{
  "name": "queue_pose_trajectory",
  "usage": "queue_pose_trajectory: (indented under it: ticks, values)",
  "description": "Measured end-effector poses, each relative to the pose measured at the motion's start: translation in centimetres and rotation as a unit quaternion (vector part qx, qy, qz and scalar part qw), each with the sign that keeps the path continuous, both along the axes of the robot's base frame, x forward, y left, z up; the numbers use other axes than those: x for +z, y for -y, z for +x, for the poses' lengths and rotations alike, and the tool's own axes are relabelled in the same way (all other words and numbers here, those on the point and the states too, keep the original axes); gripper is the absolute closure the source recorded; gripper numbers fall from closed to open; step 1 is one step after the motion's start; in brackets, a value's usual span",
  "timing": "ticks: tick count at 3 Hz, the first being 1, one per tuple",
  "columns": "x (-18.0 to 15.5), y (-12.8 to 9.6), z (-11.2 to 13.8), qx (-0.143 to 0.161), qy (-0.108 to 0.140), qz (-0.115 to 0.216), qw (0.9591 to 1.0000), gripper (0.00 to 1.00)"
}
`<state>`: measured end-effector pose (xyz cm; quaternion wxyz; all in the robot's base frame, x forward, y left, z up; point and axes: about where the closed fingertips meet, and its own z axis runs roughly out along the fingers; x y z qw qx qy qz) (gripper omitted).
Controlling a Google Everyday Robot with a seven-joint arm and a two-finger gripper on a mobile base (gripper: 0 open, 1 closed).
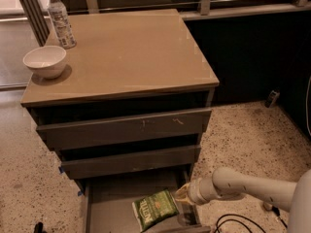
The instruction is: Pick green jalapeno chip bag from bottom drawer and place on counter
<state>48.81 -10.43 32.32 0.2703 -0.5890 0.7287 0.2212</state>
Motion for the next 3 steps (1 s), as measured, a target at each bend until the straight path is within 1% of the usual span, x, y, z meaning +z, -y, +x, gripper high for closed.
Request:
queue_pose_trajectory:
  ticks: [1,2,3]
  values:
    - [-0.3,-0.1,0.0,0.003,-0.001,0.0,1.0,1.0]
    - [-3.0,-0.6,-0.2,0.028,-0.013,0.003,0.9995,1.0]
    - [-6.6,-3.0,-0.6,0.066,-0.029,0.015,0.9973,0.81]
